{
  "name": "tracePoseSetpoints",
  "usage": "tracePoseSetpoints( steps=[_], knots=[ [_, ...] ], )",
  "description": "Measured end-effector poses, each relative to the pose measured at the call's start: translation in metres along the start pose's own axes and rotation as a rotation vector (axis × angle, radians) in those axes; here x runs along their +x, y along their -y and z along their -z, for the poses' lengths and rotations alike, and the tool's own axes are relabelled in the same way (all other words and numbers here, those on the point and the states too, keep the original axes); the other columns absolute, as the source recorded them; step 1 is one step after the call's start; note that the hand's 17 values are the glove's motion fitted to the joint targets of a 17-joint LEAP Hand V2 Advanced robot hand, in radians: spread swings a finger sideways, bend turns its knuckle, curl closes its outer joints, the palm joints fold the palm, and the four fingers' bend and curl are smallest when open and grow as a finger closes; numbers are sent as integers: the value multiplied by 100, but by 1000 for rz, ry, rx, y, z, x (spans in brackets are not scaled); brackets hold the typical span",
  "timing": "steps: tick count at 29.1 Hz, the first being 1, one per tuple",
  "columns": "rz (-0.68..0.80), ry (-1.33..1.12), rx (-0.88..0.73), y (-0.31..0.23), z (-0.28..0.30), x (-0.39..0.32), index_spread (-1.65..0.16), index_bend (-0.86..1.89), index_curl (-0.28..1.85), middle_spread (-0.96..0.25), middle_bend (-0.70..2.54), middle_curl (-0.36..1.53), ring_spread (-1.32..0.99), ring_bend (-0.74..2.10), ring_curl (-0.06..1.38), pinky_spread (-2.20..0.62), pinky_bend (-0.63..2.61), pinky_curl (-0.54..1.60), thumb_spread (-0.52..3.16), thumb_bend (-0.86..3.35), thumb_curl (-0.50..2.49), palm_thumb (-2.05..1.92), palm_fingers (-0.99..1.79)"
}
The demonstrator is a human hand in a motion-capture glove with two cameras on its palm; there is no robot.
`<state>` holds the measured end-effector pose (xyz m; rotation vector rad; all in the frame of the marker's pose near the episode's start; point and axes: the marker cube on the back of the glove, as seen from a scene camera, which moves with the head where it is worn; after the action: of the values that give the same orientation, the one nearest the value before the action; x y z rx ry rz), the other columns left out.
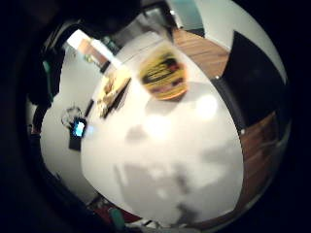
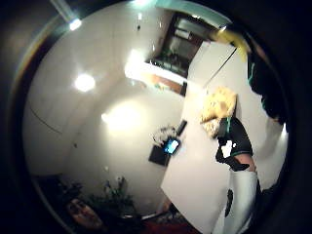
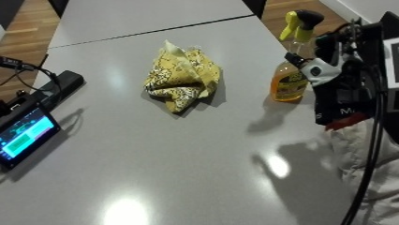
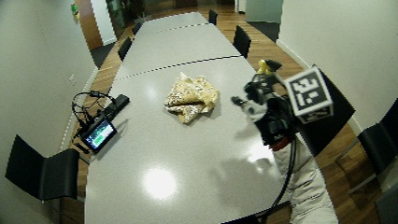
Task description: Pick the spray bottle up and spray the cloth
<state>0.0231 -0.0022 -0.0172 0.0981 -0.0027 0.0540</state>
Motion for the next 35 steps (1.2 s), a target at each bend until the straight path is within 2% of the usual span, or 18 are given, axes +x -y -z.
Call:
tracePoseSetpoints(
  steps=[3,5,8,10,12,13,16,20,24,31,35],
  knots=[
    [-75,-4,113,10,18,43,-14,17,9,-7,35,12,-10,50,11,-12,41,11,36,46,19,76,96],
    [-164,20,158,16,22,79,-18,21,16,-7,44,18,-10,42,15,-3,15,9,44,42,20,77,56],
    [-256,62,95,23,10,133,-20,22,22,-5,46,22,-9,38,19,3,9,10,50,39,23,80,37],
    [-275,96,50,24,3,167,-22,25,23,-5,50,25,-9,40,20,4,6,8,53,38,25,84,46],
    [-285,132,55,17,2,188,-22,38,25,-7,54,26,-10,42,18,4,4,4,55,39,27,89,75],
    [-291,147,75,11,5,193,-23,37,25,-8,58,28,-11,48,20,1,10,5,52,39,28,93,95],
    [-305,163,177,-7,24,194,-23,28,25,-9,52,29,-13,55,24,-10,35,15,46,37,31,98,120],
    [-269,117,320,-14,60,205,-24,29,31,-9,53,33,-14,57,30,-16,43,23,42,33,35,103,121],
    [-251,92,387,-7,77,214,-24,28,34,-9,54,36,-14,57,34,-19,45,29,39,30,38,106,119],
    [-297,114,369,8,67,225,-25,29,39,-9,54,40,-15,55,38,-22,46,34,37,24,43,110,117],
    [-346,-31,320,-12,76,240,-25,28,41,-9,53,42,-15,55,40,-22,45,36,36,22,45,113,117]
  ],
)
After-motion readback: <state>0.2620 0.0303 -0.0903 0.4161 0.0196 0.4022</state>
